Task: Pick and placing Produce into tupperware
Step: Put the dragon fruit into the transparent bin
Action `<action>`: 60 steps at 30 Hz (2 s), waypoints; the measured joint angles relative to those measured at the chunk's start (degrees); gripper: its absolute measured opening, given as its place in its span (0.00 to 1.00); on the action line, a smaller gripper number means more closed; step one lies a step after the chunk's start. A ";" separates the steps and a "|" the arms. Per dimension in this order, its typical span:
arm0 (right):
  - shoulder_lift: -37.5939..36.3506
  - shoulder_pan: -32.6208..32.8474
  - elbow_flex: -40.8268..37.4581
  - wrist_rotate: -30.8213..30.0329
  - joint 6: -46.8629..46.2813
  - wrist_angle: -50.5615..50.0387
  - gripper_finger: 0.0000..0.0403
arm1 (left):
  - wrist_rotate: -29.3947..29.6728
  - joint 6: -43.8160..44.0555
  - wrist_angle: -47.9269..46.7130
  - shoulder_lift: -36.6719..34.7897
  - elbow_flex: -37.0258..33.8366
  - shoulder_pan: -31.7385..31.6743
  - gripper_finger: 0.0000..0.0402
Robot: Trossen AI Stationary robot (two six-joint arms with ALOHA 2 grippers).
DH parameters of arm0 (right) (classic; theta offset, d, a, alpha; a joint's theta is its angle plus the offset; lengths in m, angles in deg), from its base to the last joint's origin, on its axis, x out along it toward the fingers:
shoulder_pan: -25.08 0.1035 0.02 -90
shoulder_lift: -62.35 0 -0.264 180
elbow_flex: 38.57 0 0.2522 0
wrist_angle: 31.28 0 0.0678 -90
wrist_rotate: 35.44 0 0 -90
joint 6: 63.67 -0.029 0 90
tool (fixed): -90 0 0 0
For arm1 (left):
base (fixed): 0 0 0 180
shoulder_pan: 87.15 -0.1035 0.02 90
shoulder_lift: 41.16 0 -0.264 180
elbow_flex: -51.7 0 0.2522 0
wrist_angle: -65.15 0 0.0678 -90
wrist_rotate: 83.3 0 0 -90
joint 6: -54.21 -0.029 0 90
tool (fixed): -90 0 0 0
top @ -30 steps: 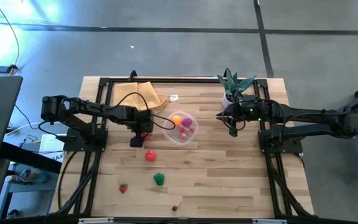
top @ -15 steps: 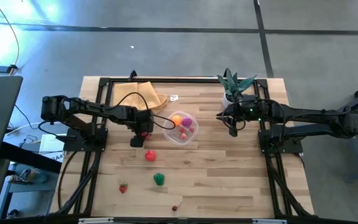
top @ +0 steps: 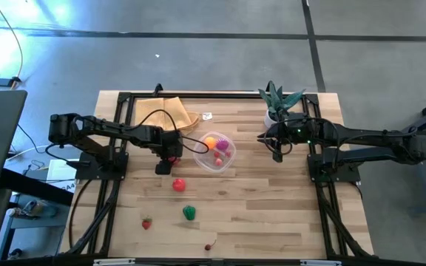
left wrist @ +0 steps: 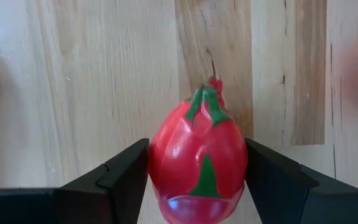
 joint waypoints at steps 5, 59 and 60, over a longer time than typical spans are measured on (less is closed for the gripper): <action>0.00 0.01 0.00 -0.02 -0.02 0.01 0.11 | 0.00 0.00 0.03 0.00 0.00 0.00 0.57; -0.02 0.02 0.02 0.00 -0.01 -0.02 0.11 | 1.25 -11.87 -10.03 24.80 40.39 0.12 0.57; -0.02 0.01 0.02 0.00 -0.01 -0.03 0.11 | 1.11 -11.85 -10.22 25.19 40.39 0.11 0.57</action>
